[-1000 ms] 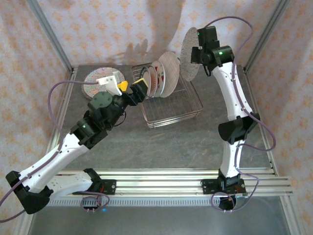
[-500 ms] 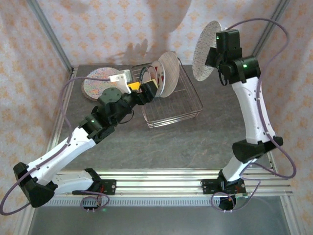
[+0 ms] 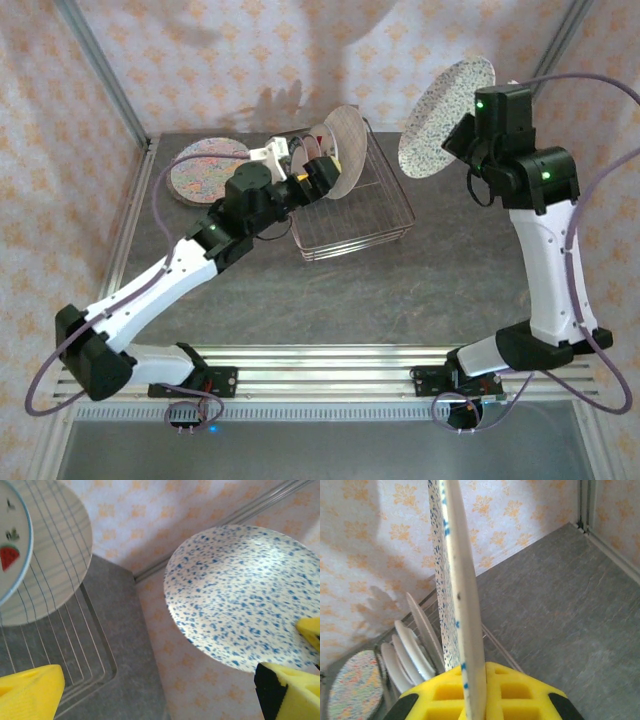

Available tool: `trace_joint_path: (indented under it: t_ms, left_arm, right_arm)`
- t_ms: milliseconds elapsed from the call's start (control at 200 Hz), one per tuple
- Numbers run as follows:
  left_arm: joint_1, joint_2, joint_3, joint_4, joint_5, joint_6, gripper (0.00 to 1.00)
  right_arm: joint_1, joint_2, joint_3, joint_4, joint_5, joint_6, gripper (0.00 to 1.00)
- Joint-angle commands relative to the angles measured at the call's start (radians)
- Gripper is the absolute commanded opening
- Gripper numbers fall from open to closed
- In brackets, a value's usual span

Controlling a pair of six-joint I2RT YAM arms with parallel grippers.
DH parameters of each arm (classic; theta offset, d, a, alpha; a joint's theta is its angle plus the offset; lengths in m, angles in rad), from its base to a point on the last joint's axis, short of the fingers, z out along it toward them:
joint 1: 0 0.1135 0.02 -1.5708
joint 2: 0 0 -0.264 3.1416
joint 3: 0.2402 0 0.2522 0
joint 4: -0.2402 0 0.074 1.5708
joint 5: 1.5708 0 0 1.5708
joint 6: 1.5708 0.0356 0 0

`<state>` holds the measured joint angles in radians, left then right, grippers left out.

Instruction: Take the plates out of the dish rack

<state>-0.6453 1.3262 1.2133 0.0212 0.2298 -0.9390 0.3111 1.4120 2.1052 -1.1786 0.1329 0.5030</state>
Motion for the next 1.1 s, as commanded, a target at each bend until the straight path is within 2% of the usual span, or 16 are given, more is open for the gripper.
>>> trace_joint_path:
  t_ms: [0, 200, 335, 435, 811, 946, 1096]
  left_arm:
    - [0.003, 0.058, 0.039, 0.067, 0.134, -0.181, 0.95]
    - [-0.001, 0.163, 0.081, 0.153, 0.229, -0.320, 0.91]
    - [-0.005, 0.220, 0.110, 0.215, 0.277, -0.390, 0.79]
    - [-0.012, 0.260, 0.131, 0.252, 0.308, -0.437, 0.76]
    - [-0.017, 0.355, 0.215, 0.182, 0.377, -0.472, 0.64]
    - [-0.022, 0.395, 0.248, 0.229, 0.392, -0.510, 0.50]
    - [-0.024, 0.409, 0.255, 0.256, 0.396, -0.531, 0.43]
  right_arm:
    - [-0.008, -0.066, -0.015, 0.005, -0.042, 0.149, 0.00]
    - [-0.014, -0.130, -0.082, 0.017, -0.110, 0.270, 0.00]
    - [-0.026, -0.174, -0.164, 0.053, -0.167, 0.336, 0.00]
    - [-0.031, -0.204, -0.231, 0.093, -0.198, 0.378, 0.00]
    - [-0.050, -0.253, -0.343, 0.176, -0.268, 0.431, 0.00]
    - [-0.061, -0.265, -0.371, 0.200, -0.289, 0.449, 0.00]
    - [-0.076, -0.276, -0.404, 0.239, -0.324, 0.469, 0.00]
